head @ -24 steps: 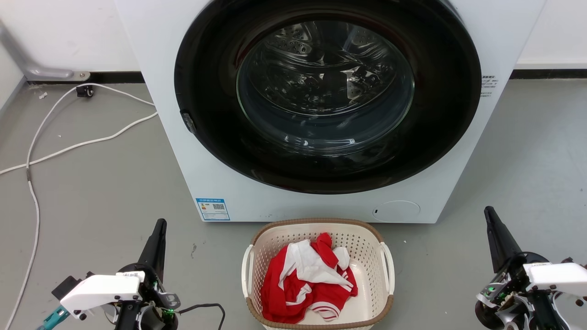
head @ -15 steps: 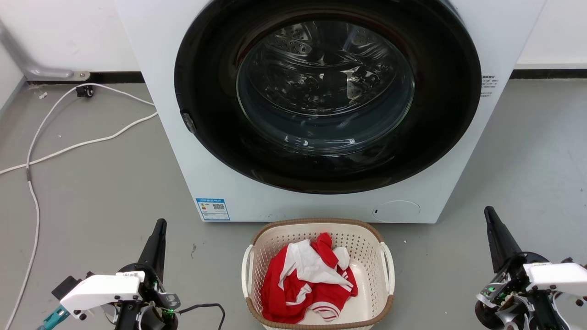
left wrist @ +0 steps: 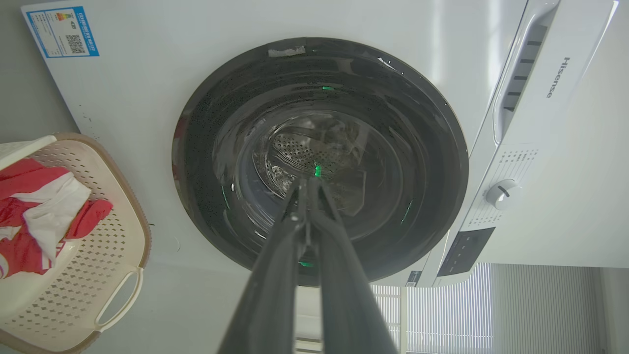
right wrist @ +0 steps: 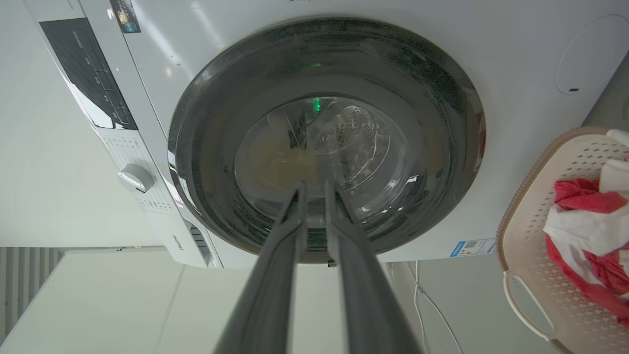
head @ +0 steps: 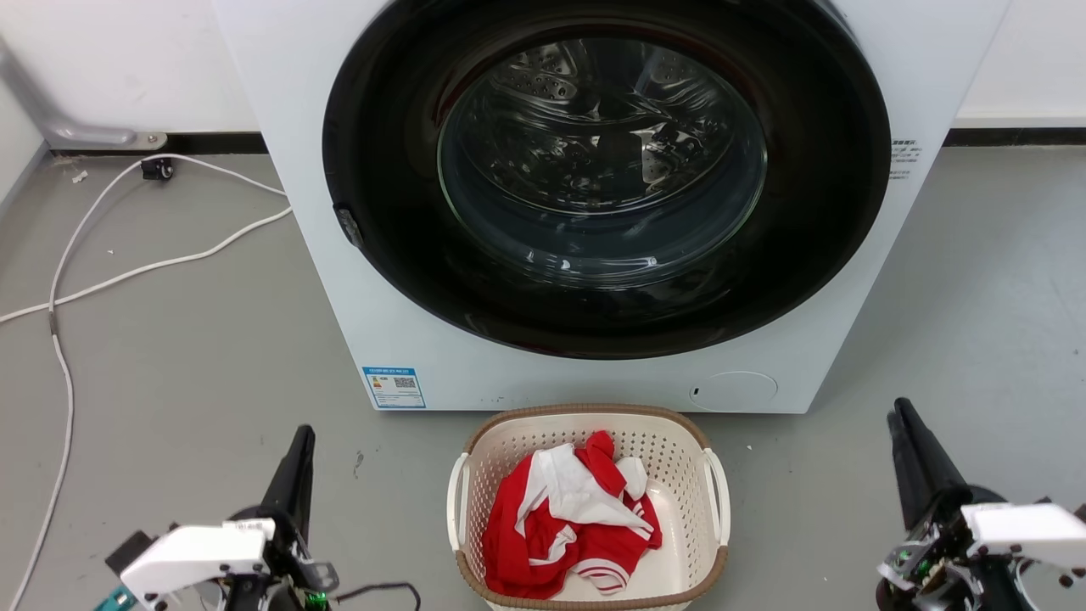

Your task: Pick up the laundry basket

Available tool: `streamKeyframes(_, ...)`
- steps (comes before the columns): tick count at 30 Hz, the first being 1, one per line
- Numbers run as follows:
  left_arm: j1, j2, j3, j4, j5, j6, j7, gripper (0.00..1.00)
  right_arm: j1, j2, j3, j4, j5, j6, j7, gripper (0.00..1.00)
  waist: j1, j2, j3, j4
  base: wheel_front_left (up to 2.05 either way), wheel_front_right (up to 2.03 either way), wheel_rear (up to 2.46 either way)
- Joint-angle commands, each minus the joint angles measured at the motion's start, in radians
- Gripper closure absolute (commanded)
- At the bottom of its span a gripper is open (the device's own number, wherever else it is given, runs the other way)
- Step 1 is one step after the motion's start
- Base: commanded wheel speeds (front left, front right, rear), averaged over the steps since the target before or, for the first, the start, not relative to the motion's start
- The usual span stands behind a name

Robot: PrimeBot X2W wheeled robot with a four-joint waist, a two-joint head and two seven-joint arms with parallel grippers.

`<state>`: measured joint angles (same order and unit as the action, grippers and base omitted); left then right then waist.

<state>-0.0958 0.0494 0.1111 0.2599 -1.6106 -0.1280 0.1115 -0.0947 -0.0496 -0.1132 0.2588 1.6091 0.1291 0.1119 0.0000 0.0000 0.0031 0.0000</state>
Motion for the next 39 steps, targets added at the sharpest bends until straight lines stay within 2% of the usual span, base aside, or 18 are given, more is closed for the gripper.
streamKeyframes(1, 0.003, 0.000, -0.006, -0.003, 0.000, 0.000, -0.006, 0.00, 0.004, 0.000, 0.003, -0.002, -0.001, 0.000, -0.005, 0.00, 0.0000, 0.0000, 0.000, 0.000, 0.00, 0.00, 0.00)
streamKeyframes(8, 0.011, 0.000, -0.033, -0.032, 0.033, 0.000, -0.042, 0.00, 0.025, -0.001, 0.023, -0.026, -0.030, 0.000, -0.042, 0.00, 0.0000, 0.0000, 0.001, 0.001, 0.00, 0.00, 0.00)
streamKeyframes(17, 0.015, 0.000, -0.055, -0.058, 0.205, -0.001, -0.080, 0.00, 0.041, -0.003, 0.026, -0.056, -0.184, 0.000, -0.080, 0.00, 0.0000, 0.0000, 0.001, 0.003, 0.00, 0.00, 0.00)
streamKeyframes(26, 0.020, 0.001, -0.081, -0.093, 0.426, -0.001, -0.118, 0.00, 0.063, -0.002, 0.030, -0.103, -0.465, 0.000, -0.118, 0.00, 0.0000, 0.0000, 0.000, 0.007, 0.00, 0.00, 0.00)
streamKeyframes(27, 0.021, 0.001, -0.093, -0.100, 0.503, 0.001, -0.130, 0.00, 0.068, -0.002, 0.034, -0.113, -0.560, 0.001, -0.130, 0.00, 0.0000, 0.0000, 0.000, 0.008, 0.00, 0.00, 0.00)
streamKeyframes(39, 0.025, 0.011, -0.137, -0.122, 0.751, 0.018, -0.174, 0.00, 0.088, -0.001, 0.060, -0.166, -0.837, 0.001, -0.150, 0.00, 0.0000, 0.0000, 0.001, 0.012, 0.00, 0.00, 0.00)
